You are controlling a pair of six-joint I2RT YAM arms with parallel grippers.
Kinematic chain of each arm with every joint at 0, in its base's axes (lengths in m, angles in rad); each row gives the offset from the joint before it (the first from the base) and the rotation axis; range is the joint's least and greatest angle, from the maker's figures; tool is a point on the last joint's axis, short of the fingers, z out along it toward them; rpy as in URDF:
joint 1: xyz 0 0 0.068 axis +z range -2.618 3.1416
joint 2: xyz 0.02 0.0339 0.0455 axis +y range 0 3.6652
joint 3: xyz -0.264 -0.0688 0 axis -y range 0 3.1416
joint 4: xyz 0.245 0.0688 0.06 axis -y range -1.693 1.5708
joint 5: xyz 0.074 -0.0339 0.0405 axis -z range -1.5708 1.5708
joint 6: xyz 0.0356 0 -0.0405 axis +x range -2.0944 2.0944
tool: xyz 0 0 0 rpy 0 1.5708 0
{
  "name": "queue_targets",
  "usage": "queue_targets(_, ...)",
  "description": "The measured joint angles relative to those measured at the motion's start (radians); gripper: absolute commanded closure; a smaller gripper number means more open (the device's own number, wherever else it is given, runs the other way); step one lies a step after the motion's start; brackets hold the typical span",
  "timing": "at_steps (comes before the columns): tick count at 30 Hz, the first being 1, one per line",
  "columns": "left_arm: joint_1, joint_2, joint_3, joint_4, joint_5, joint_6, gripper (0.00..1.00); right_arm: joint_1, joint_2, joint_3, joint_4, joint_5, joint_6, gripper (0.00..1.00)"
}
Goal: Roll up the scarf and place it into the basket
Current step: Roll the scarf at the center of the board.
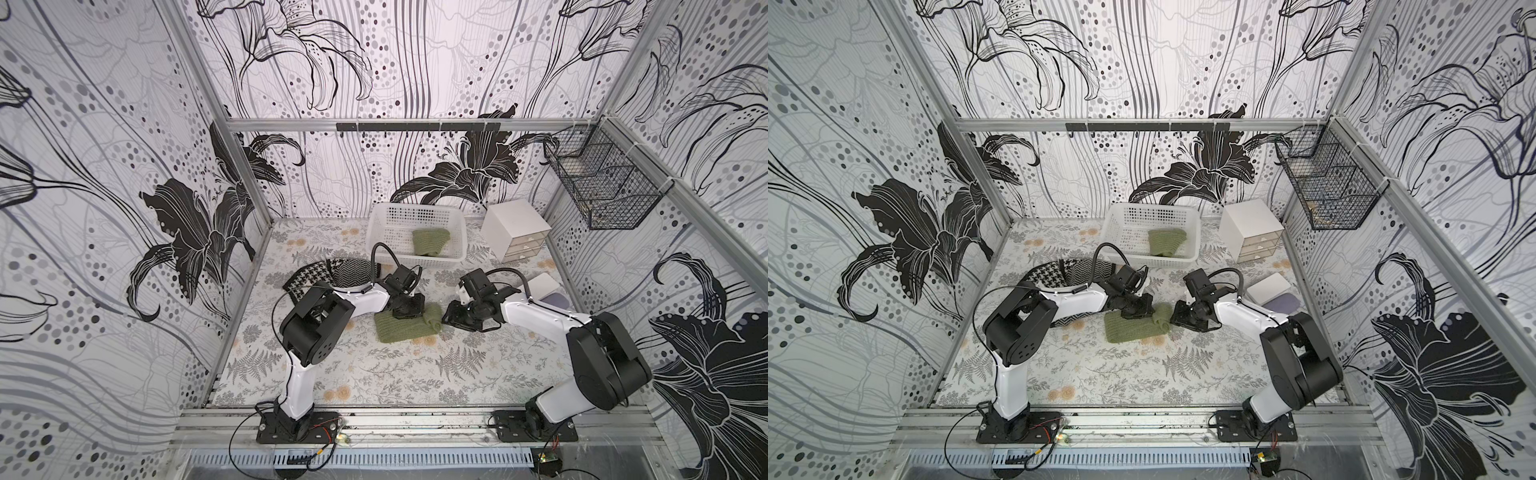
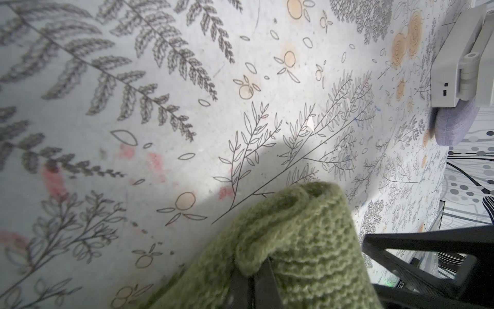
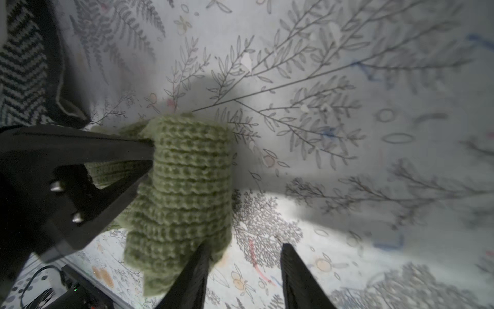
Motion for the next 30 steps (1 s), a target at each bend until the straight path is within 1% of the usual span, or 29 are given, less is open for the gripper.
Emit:
queue_targets(4,0.0,-0.018,-0.033,0.021,-0.001,-0.003,1.0,-0.002,0.073,-0.009,0.108,-0.071,0.027,0.52)
queue_targets(7,0.0,-0.037,-0.062,0.032,-0.005,-0.006,1.0,-0.004,0.098,-0.031,0.202,-0.132,0.06,0.51)
queue_targets(11,0.001,-0.05,-0.088,0.055,-0.008,-0.018,1.0,-0.006,0.127,-0.06,0.335,-0.203,0.114,0.51)
queue_targets(13,0.001,-0.051,-0.095,0.068,-0.008,-0.023,1.0,-0.006,0.148,-0.071,0.408,-0.239,0.144,0.53)
queue_targets(14,0.001,-0.052,-0.099,0.074,-0.008,-0.026,1.0,-0.006,0.161,-0.072,0.437,-0.253,0.159,0.56)
queue_targets(15,0.001,-0.052,-0.103,0.08,-0.008,-0.03,1.0,-0.006,0.177,-0.073,0.47,-0.268,0.174,0.65)
queue_targets(18,-0.002,-0.052,-0.106,0.089,-0.01,-0.039,1.0,-0.008,0.217,-0.081,0.529,-0.293,0.206,0.99)
queue_targets(19,-0.002,-0.052,-0.106,0.089,-0.01,-0.041,1.0,-0.008,0.222,-0.088,0.536,-0.299,0.209,1.0)
queue_targets(22,-0.005,-0.054,-0.106,0.088,-0.014,-0.042,1.0,-0.012,0.211,-0.093,0.517,-0.295,0.202,1.0)
queue_targets(25,-0.013,-0.062,-0.102,0.063,-0.016,-0.033,1.0,-0.008,0.158,-0.082,0.395,-0.25,0.144,1.0)
queue_targets(26,-0.014,-0.069,-0.1,0.045,-0.016,-0.026,0.98,-0.005,0.136,-0.071,0.334,-0.23,0.119,1.0)
queue_targets(28,-0.02,-0.084,-0.093,0.006,-0.023,-0.01,0.86,0.003,0.087,-0.042,0.201,-0.175,0.064,1.0)
queue_targets(30,-0.021,-0.101,-0.081,-0.036,-0.031,0.008,0.78,0.015,0.039,-0.006,0.07,-0.113,0.007,1.0)
